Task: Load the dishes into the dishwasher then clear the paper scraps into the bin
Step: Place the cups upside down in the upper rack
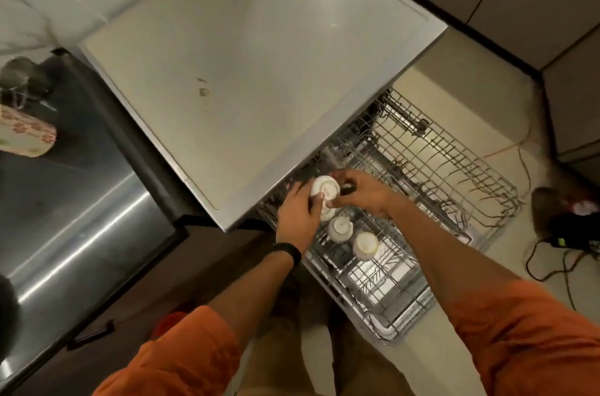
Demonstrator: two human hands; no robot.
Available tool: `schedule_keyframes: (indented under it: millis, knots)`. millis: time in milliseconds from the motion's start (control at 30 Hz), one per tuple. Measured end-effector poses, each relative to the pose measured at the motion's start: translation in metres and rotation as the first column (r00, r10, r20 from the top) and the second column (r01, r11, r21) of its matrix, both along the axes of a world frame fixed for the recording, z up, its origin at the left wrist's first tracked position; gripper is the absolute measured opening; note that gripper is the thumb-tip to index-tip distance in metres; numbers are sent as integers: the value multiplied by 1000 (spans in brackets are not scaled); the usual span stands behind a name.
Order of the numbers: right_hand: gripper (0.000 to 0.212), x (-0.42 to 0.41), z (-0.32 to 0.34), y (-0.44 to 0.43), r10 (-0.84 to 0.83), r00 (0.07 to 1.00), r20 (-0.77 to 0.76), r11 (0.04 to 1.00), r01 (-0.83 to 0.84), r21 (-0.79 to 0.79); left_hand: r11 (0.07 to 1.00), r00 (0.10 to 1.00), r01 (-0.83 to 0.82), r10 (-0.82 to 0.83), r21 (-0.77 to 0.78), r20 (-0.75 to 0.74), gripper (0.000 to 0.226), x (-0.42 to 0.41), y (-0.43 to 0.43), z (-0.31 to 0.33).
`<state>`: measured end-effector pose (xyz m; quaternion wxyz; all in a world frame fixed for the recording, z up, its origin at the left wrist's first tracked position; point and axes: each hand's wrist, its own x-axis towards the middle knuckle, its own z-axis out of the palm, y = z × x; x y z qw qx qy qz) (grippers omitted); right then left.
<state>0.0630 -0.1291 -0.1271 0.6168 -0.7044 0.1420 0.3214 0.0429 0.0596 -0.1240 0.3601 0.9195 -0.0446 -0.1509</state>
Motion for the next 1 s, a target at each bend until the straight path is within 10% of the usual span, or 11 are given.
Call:
schedule_keyframes:
  millis: [233,533,600,1000]
  knots:
    - [65,48,-64,17,-124,992,12,992,124,1,955,945,-288,271,-70,-183,43,38,-11,-61]
    - [25,88,-110,50,246,944,222,939,-176,-294,923,902,-380,357,-54,-244,26,57,12,-118]
    - [27,85,-121,56,121,979,167,980,-91,-176,924,898,-381,359,-43,-254,24,57,15,-127]
    - [32,78,-166,47,331,931,154,785,-181,-593,977,952,-162,192,141,-238,38,72,9,-152]
